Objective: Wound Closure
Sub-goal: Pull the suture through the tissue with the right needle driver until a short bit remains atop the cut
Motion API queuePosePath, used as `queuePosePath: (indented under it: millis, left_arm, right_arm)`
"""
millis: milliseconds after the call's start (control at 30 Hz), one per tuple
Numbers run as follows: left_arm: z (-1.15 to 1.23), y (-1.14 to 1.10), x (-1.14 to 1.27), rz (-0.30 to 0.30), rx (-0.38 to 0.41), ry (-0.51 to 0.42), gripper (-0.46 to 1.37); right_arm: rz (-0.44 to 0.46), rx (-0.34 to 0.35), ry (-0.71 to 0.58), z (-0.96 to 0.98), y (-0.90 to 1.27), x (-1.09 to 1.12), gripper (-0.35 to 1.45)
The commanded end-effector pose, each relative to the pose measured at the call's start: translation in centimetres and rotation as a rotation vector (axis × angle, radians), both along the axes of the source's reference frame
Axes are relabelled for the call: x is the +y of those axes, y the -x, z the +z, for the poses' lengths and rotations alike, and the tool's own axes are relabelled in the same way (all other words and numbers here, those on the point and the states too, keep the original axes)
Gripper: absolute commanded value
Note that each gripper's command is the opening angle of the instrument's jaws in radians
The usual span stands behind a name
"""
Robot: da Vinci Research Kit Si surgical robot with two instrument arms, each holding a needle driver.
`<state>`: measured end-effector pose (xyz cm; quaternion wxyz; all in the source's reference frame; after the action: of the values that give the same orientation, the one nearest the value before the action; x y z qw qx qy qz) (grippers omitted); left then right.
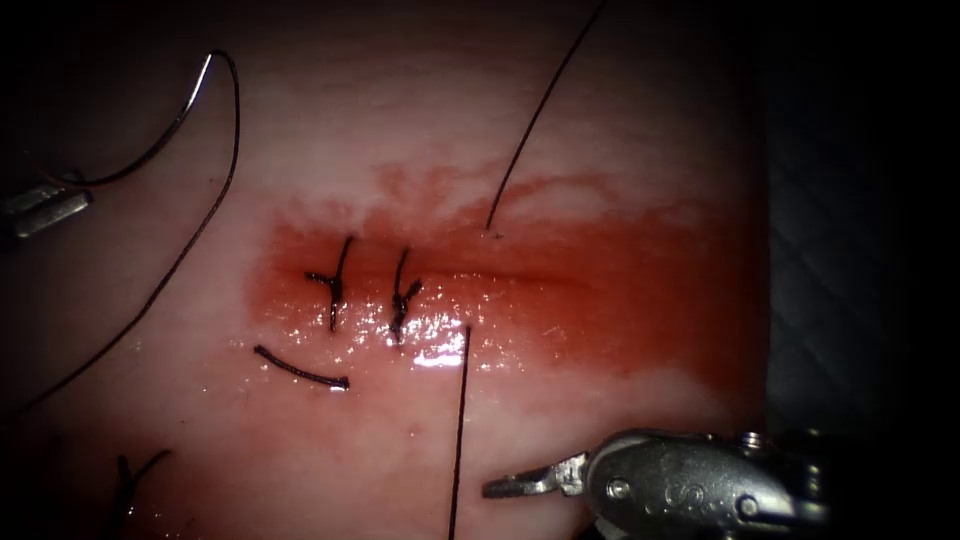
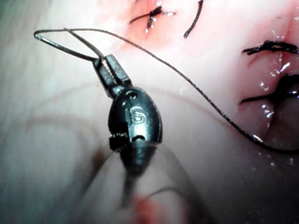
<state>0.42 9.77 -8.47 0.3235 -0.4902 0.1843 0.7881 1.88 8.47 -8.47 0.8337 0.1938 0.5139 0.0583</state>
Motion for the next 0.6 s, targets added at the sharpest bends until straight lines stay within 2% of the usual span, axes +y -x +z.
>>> queuePosePath:
  millis: [33,167,367,433,600]
  left_arm:
    - [0.01,0.01,0.00,0.006,-0.002,-0.002,-0.35]
    - [0.01,0.03,-0.01,0.010,-0.003,-0.003,-0.35]
    - [0.01,0.06,-0.02,0.011,-0.002,-0.004,-0.35]
    - [0.02,0.06,-0.02,0.012,-0.002,-0.004,-0.35]
    - [0.04,0.06,-0.01,0.014,0.000,-0.004,-0.35]
  right_arm:
    - [0.012,0.001,0.012,0.08,0.03,0.04,1.30]
    - [0.063,-0.002,0.020,0.38,0.09,0.16,1.26]
    - [0.129,-0.001,0.041,1.07,0.01,0.33,1.25]
    - [0.188,0.004,0.061,1.22,-0.06,0.39,1.25]
    - [0.229,-0.009,0.120,1.42,-0.20,0.40,1.25]
